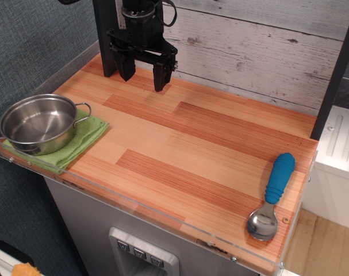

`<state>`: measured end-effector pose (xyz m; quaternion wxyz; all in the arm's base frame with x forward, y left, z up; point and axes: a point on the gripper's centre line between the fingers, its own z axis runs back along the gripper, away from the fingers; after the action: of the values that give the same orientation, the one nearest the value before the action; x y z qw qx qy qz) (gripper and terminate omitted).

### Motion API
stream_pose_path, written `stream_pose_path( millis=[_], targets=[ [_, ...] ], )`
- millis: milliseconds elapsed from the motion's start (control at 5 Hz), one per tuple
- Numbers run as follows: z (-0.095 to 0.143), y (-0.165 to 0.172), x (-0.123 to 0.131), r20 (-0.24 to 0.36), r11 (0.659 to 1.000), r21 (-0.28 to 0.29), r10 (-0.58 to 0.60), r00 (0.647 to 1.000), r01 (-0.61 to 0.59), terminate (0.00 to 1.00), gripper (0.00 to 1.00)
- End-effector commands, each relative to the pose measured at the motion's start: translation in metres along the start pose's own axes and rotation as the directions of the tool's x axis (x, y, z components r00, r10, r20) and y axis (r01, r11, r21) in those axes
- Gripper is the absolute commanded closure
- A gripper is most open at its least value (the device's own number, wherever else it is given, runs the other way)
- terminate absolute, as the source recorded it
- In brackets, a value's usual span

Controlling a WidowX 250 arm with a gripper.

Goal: Move the spoon to the top middle of the table

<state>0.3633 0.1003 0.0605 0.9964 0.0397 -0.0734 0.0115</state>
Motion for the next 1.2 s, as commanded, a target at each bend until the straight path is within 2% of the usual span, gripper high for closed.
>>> stream_pose_path(
  millis=[0,200,400,800,1000],
  targets=[
    [0.0,0.0,0.0,0.0,1.0,0.0,0.0,1.0,0.0,0.0,0.0],
    [0.008,-0.014,-0.008,0.007,1.0,-0.028,-0.005,1.0,0.006,0.0,0.0],
    [0.014,-0.033,-0.016,0.019,1.0,-0.027,-0.011,1.0,0.011,0.0,0.0],
    [0.043,-0.09,-0.042,0.042,0.997,-0.07,-0.021,0.999,0.024,0.0,0.0],
    [0.044,-0.117,-0.05,0.025,0.995,-0.095,-0.039,0.999,0.041,0.0,0.0]
  ],
)
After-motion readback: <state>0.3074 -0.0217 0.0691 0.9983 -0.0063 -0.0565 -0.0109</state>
